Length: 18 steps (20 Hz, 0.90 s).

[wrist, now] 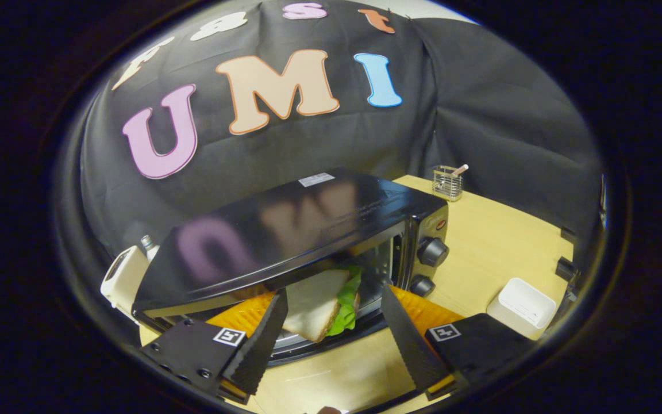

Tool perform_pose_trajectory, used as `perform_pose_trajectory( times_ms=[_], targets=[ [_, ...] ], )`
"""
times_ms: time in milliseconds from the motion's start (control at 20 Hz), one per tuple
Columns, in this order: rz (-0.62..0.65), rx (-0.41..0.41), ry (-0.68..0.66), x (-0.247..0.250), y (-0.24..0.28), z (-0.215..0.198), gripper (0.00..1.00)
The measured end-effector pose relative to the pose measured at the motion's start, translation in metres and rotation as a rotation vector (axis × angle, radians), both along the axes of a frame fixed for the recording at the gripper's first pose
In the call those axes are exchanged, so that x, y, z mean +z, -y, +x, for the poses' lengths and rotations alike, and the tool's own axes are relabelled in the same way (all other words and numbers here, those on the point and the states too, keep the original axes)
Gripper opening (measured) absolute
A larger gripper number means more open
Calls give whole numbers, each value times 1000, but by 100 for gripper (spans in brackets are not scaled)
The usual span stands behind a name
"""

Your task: Open the toaster oven, put the food inside, and close the toaster oven door.

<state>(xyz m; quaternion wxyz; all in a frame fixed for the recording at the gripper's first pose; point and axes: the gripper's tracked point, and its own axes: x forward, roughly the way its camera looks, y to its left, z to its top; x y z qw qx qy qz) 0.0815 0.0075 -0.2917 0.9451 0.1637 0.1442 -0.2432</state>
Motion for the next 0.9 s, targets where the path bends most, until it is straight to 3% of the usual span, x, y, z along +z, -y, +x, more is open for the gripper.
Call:
perform_pose_trajectory(
  times_ms=[400,650,900],
  targets=[
    [-83,1,-32,28,-3,-36,100],
    [-153,42,-150,28,-25,-66,100],
    [-143,106,-315,2,-50,-110,100]
  ],
)
